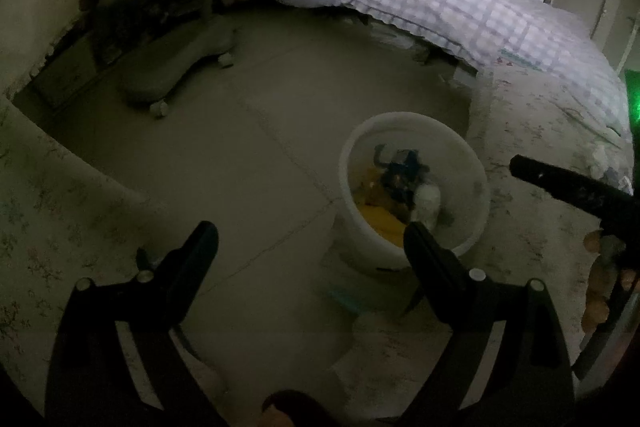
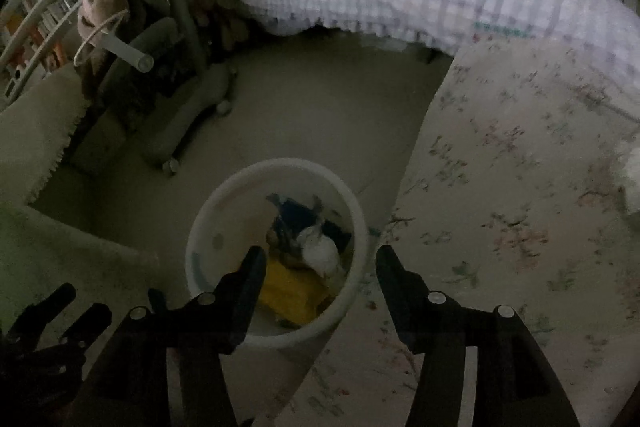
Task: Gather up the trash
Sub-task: 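Open the right gripper to drop the bottle, then move both grippers back over the bed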
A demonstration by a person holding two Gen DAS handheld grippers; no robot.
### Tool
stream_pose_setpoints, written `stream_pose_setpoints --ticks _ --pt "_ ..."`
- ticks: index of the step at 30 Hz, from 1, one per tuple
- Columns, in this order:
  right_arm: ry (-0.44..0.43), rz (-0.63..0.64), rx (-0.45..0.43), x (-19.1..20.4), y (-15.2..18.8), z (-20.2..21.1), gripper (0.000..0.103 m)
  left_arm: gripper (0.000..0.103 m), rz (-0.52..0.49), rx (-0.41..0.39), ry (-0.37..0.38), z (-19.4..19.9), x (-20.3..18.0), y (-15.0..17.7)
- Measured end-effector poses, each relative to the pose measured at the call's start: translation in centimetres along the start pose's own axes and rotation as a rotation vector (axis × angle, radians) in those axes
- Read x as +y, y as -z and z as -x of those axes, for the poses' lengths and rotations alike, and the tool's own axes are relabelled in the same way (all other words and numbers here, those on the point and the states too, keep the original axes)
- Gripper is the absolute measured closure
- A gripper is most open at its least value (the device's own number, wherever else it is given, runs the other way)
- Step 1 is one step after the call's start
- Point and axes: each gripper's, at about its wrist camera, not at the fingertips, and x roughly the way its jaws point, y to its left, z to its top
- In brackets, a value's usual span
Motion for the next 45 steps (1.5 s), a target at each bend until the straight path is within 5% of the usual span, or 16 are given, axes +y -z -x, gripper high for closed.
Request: stream_pose_setpoints --ticks 21,45 --pt "0.214 -0.009 -0.040 -12.2 2.0 10.4 0.038 0.009 -0.095 -0.002 0.124 1.8 -9.0 -0.7" --pt "0.353 -0.310 -0.030 -31.7 4.8 14.0 0.028 0.009 -0.216 0.051 0.189 0.0 -21.8 -0.9"
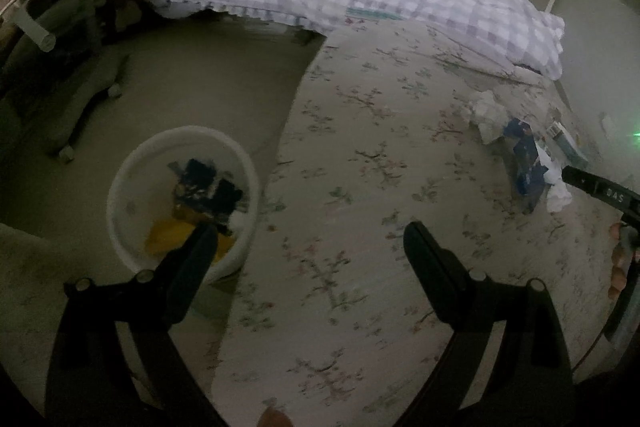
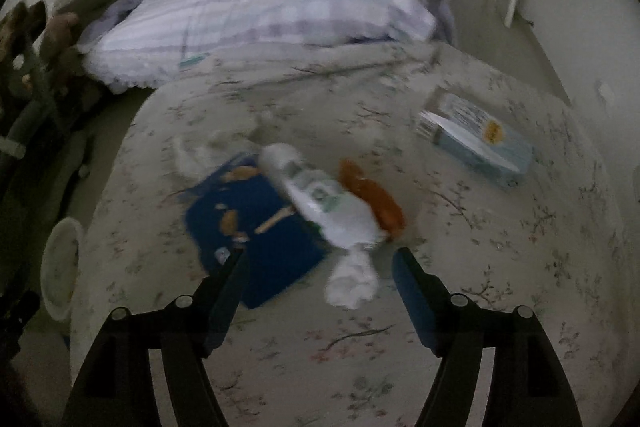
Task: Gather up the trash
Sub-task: 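Open the right gripper to drop the bottle, then move both grippers back over the bed, then grasp the blue snack box with the left gripper while the right grasps a small white item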
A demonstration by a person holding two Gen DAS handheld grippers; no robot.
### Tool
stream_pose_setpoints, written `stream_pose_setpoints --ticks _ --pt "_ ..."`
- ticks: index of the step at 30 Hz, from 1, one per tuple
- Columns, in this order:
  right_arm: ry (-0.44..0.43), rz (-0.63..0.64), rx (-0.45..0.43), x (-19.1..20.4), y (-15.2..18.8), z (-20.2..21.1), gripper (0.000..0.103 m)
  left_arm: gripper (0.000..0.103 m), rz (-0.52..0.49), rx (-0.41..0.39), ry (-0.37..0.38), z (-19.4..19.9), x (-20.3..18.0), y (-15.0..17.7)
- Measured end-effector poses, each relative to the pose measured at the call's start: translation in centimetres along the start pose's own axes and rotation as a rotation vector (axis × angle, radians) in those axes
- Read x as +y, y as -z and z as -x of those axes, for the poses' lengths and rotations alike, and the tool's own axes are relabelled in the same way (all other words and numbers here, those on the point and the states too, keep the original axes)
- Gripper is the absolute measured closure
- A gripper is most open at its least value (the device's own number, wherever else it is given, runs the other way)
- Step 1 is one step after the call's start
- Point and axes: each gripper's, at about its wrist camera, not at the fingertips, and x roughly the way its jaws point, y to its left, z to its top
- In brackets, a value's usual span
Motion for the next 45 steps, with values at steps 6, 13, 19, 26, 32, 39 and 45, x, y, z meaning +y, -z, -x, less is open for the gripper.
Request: stream_pose_setpoints --ticks 6,13,19,26,32,39,45 --pt "0.013 -0.043 0.034 -1.8 0.0 -2.2 0.028 0.009 -0.030 0.015 0.013 -1.6 -3.2 -0.5" --pt "-0.021 -0.012 0.104 -1.7 0.1 -4.5 0.061 0.009 -0.064 0.035 0.063 -3.3 -7.8 -0.9" --pt "-0.038 0.011 0.101 -2.2 0.0 -3.3 0.092 0.009 -0.090 0.033 0.138 -4.2 -12.0 -1.0" --pt "-0.051 0.001 0.027 -4.5 -0.3 0.6 0.093 0.010 -0.092 0.015 0.253 -5.5 -15.6 -1.3" --pt "-0.033 -0.039 0.009 -7.6 -0.1 2.0 0.093 0.035 -0.029 0.003 0.365 -7.2 -18.0 -1.2" --pt "-0.018 -0.071 0.018 -10.0 0.0 2.3 0.093 0.085 0.053 0.002 0.444 -8.3 -18.5 -1.0" --pt "-0.025 -0.054 -0.006 -9.3 -0.1 3.1 0.093 0.090 0.013 -0.007 0.495 -6.7 -18.2 -0.9"
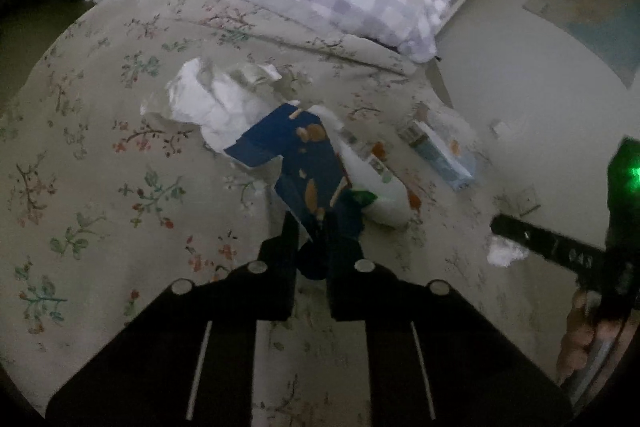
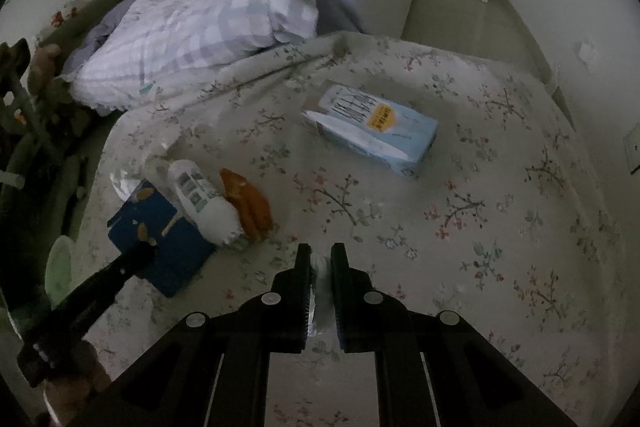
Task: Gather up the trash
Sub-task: 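Grasp the blue snack box with the left gripper while the right grasps a small white item, then carry both held items over the wastebasket and open both grippers to drop them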
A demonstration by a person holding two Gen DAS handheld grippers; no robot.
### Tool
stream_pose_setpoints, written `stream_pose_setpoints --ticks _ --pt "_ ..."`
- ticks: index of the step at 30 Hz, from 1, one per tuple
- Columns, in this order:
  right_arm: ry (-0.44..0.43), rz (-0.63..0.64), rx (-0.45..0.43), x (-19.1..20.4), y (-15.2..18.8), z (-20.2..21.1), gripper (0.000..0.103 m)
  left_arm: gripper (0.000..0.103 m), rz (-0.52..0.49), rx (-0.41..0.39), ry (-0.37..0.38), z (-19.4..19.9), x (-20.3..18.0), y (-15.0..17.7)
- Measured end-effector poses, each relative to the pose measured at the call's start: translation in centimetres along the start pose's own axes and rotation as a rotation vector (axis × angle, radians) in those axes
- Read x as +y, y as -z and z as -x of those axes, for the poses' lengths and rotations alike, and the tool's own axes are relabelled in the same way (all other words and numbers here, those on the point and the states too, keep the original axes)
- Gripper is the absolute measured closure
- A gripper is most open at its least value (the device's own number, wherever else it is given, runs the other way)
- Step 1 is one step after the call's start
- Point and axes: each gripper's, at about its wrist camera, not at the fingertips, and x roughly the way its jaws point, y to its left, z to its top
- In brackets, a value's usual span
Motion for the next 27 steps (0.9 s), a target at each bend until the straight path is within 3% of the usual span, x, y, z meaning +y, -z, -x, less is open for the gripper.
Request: stream_pose_setpoints --ticks 4,5,14,20,27 --pt "-0.009 0.010 -0.015 1.6 -0.3 0.5 0.093 0.093 -0.017 0.001 0.010 2.1 0.3 0.1" --pt "-0.012 0.012 -0.017 1.9 -0.4 0.6 0.093 0.100 -0.014 0.001 0.013 2.4 0.5 0.0" --pt "-0.049 0.045 -0.046 7.4 -0.6 1.6 0.093 0.101 0.018 -0.033 0.020 7.9 3.6 -0.2" --pt "-0.075 0.109 -0.046 12.5 -0.2 1.3 0.093 0.101 0.029 -0.070 -0.015 11.6 6.3 -0.1" --pt "-0.111 0.177 -0.033 18.5 0.6 0.1 0.093 0.101 0.063 -0.117 -0.106 16.0 11.8 0.0"
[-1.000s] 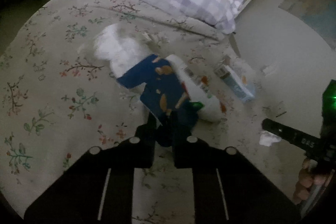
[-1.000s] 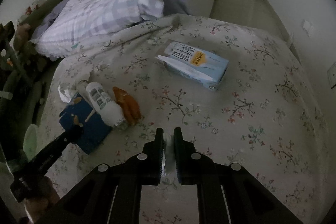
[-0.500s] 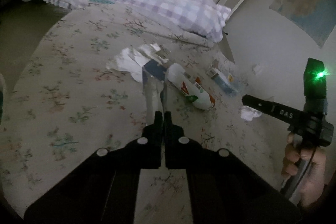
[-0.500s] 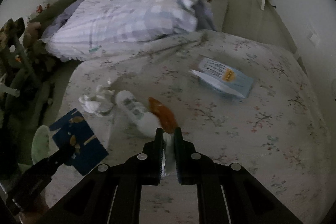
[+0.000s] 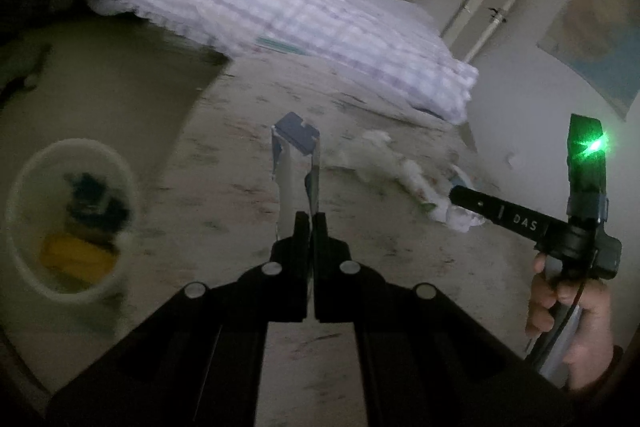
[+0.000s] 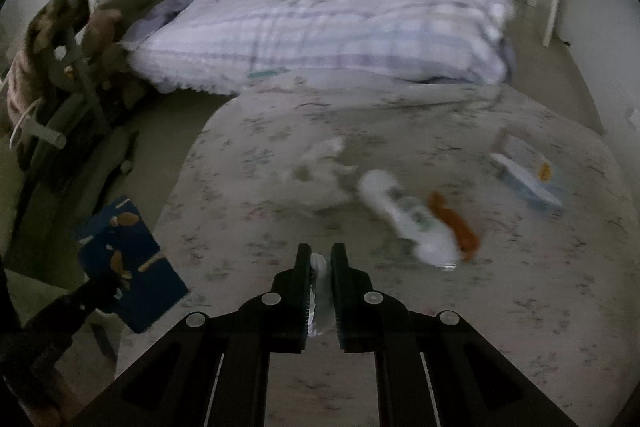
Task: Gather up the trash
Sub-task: 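Carry both held items over the wastebasket and open both grippers to drop them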
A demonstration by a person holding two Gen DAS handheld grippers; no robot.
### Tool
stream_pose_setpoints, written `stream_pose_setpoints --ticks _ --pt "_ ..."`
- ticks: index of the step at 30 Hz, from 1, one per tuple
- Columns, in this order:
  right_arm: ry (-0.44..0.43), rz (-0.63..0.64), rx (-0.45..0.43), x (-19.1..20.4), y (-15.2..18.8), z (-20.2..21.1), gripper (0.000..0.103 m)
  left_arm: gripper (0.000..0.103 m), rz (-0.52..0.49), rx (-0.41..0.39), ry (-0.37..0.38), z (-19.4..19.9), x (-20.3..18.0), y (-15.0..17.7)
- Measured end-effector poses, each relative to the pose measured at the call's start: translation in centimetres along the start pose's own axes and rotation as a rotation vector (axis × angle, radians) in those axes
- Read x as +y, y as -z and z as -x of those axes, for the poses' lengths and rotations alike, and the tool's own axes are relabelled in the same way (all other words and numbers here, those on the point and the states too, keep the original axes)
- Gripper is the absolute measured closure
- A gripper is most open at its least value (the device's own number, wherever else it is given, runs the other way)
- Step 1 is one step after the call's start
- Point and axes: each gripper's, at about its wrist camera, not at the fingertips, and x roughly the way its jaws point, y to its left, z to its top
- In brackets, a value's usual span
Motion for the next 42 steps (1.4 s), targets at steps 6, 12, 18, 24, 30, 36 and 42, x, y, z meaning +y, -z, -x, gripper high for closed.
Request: stream_pose_setpoints --ticks 6,12,18,24,30,36,42 --pt "-0.032 0.064 0.017 5.4 0.1 -1.9 0.093 0.101 0.040 -0.028 -0.082 2.8 5.5 -0.3" --pt "-0.058 0.126 0.030 10.8 0.7 -3.4 0.093 0.101 0.107 -0.032 -0.157 4.9 10.9 0.4" --pt "-0.114 0.154 0.042 15.2 1.3 -4.7 0.093 0.101 0.163 -0.034 -0.202 6.6 14.9 1.0" --pt "-0.154 0.172 0.065 18.7 2.1 -6.3 0.093 0.101 0.191 -0.015 -0.236 6.5 17.0 1.3" --pt "-0.181 0.172 0.081 20.6 2.6 -7.5 0.093 0.046 0.220 0.036 -0.286 5.8 18.8 1.5" --pt "-0.189 0.172 0.093 21.8 3.0 -8.4 0.093 0.016 0.260 0.042 -0.410 6.9 20.4 2.1" --pt "-0.204 0.177 0.102 23.0 3.4 -9.5 0.093 0.013 0.229 0.054 -0.487 7.5 20.7 2.7"
